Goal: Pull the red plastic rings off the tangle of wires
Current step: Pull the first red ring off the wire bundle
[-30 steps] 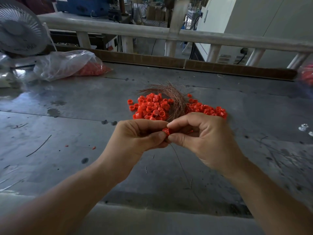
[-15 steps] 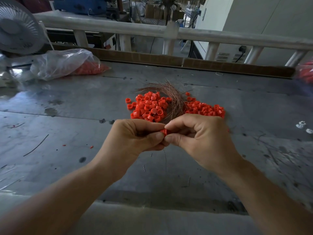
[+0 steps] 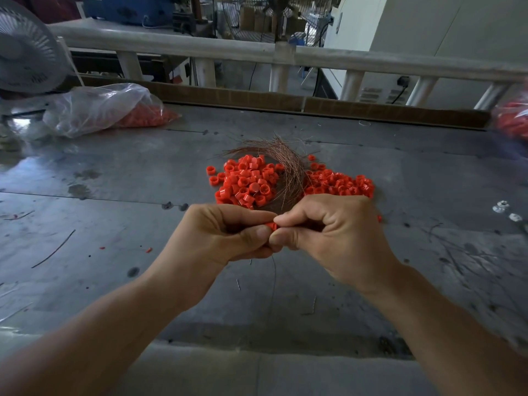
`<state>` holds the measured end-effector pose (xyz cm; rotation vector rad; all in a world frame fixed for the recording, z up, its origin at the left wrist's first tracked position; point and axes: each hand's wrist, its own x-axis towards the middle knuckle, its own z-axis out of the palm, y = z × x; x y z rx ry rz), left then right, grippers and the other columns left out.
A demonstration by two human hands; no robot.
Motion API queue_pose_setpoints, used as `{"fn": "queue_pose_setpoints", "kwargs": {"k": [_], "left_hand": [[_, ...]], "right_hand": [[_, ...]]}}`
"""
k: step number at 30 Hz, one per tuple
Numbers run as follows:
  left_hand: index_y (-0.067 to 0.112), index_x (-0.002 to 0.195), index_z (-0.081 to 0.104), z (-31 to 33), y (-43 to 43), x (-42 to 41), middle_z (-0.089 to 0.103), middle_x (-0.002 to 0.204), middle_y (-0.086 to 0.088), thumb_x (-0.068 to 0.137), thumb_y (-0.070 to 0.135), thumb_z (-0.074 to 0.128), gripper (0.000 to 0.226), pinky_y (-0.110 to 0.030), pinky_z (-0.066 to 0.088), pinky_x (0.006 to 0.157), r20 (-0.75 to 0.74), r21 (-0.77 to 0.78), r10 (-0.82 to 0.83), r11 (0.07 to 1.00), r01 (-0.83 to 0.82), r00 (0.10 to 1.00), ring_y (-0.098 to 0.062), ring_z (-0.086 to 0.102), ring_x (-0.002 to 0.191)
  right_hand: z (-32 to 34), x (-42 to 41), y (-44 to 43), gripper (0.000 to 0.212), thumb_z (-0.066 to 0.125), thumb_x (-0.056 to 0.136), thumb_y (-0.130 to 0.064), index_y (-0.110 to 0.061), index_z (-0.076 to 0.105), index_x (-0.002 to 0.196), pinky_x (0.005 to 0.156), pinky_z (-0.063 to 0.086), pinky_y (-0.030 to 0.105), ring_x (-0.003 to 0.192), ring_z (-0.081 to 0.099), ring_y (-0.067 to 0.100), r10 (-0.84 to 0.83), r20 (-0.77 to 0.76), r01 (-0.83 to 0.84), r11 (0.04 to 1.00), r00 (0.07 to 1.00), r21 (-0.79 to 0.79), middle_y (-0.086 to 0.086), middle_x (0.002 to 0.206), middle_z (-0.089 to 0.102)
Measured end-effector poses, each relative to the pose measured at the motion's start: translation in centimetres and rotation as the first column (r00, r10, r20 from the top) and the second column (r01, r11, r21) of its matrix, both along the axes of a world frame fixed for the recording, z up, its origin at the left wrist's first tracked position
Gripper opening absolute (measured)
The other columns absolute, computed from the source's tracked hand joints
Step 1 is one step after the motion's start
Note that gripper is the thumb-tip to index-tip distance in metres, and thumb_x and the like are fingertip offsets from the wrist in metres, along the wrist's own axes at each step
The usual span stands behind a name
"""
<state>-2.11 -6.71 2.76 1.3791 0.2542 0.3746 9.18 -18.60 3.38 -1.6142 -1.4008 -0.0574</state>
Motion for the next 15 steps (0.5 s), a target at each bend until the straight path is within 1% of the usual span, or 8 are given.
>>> {"fn": "queue_pose_setpoints", "kwargs": {"k": [2,4,6,8,10,11,13,15], "left_hand": [[0.021,0.073,0.076,0.08,0.14,-0.07,0.073,0.071,-0.007,0.050,0.019,0.068,0.024,-0.016,0.052,0.056,0.005,0.003,-0.022,1.000,0.022,1.000,-0.016,0.070,0.065],[0.021,0.074,0.077,0.11,0.33,-0.08,0.072,0.071,-0.007,0.052,0.019,0.067,0.024,-0.016,0.052,0.056,-0.002,0.008,-0.055,0.998,0.055,0.999,-0.015,0.070,0.065],[0.019,0.077,0.076,0.11,0.52,-0.10,0.072,0.070,-0.009,0.053,0.018,0.067,0.026,-0.017,0.052,0.056,-0.016,-0.001,-0.089,0.996,0.089,0.996,-0.016,0.070,0.065],[0.016,0.083,0.075,0.13,0.66,-0.16,0.071,0.070,-0.011,0.053,0.015,0.068,0.030,-0.018,0.053,0.055,-0.029,-0.026,-0.122,0.992,0.122,0.992,-0.017,0.069,0.064],[0.012,0.086,0.074,0.13,0.68,-0.22,0.070,0.070,-0.013,0.056,0.011,0.066,0.032,-0.019,0.053,0.054,-0.038,-0.041,-0.157,0.987,0.156,0.987,-0.018,0.069,0.062],[0.011,0.088,0.074,0.12,0.69,-0.24,0.070,0.070,-0.014,0.056,0.010,0.066,0.033,-0.019,0.052,0.053,-0.044,-0.046,-0.167,0.985,0.165,0.985,-0.019,0.068,0.062],[0.010,0.096,0.068,0.13,0.68,-0.24,0.069,0.071,-0.015,0.058,0.010,0.066,0.038,-0.020,0.052,0.052,-0.051,-0.063,-0.175,0.983,0.172,0.983,-0.020,0.068,0.061],[0.009,0.107,0.061,0.20,0.60,-0.29,0.070,0.074,-0.014,0.063,0.015,0.067,0.046,-0.020,0.053,0.054,-0.024,-0.064,-0.177,0.982,0.175,0.984,-0.022,0.069,0.064]], "right_hand": [[0.04,0.09,-0.05,0.018,0.075,0.064,-0.016,-0.006,0.071,0.079,0.059,0.043,0.004,0.069,0.061,-0.005,0.021,-0.037,-0.021,1.000,0.999,0.002,-0.015,0.072,0.061],[0.10,0.17,-0.10,0.018,0.075,0.063,-0.020,-0.015,0.069,0.079,0.058,0.045,0.006,0.067,0.062,-0.004,0.054,-0.111,-0.055,0.998,0.992,-0.006,-0.019,0.070,0.061],[0.17,0.22,-0.14,0.019,0.073,0.061,-0.025,-0.025,0.067,0.080,0.058,0.049,0.012,0.064,0.063,0.001,0.099,-0.215,-0.107,0.994,0.972,-0.026,-0.017,0.064,0.062],[0.27,0.43,-0.20,0.031,0.071,0.060,-0.029,-0.031,0.066,0.091,0.062,0.051,0.017,0.064,0.062,0.004,0.126,-0.272,-0.154,0.985,0.954,-0.082,-0.014,0.064,0.062],[0.39,0.68,-0.26,0.039,0.070,0.064,-0.030,-0.027,0.065,0.103,0.067,0.047,0.013,0.070,0.058,0.002,0.155,-0.199,-0.189,0.968,0.968,-0.163,-0.012,0.069,0.059],[0.48,0.70,-0.23,0.038,0.071,0.067,-0.029,-0.023,0.065,0.104,0.070,0.045,0.012,0.074,0.057,0.001,0.172,-0.151,-0.201,0.959,0.973,-0.200,-0.012,0.073,0.057],[0.65,0.66,-0.23,0.028,0.069,0.070,-0.025,-0.017,0.069,0.098,0.072,0.042,0.011,0.077,0.055,0.001,0.186,-0.098,-0.205,0.948,0.978,-0.242,-0.012,0.078,0.055],[0.68,0.58,-0.20,0.020,0.065,0.074,-0.025,-0.014,0.070,0.090,0.071,0.040,0.009,0.077,0.052,-0.002,0.170,-0.049,-0.177,0.955,0.984,-0.239,-0.014,0.078,0.052]]}}
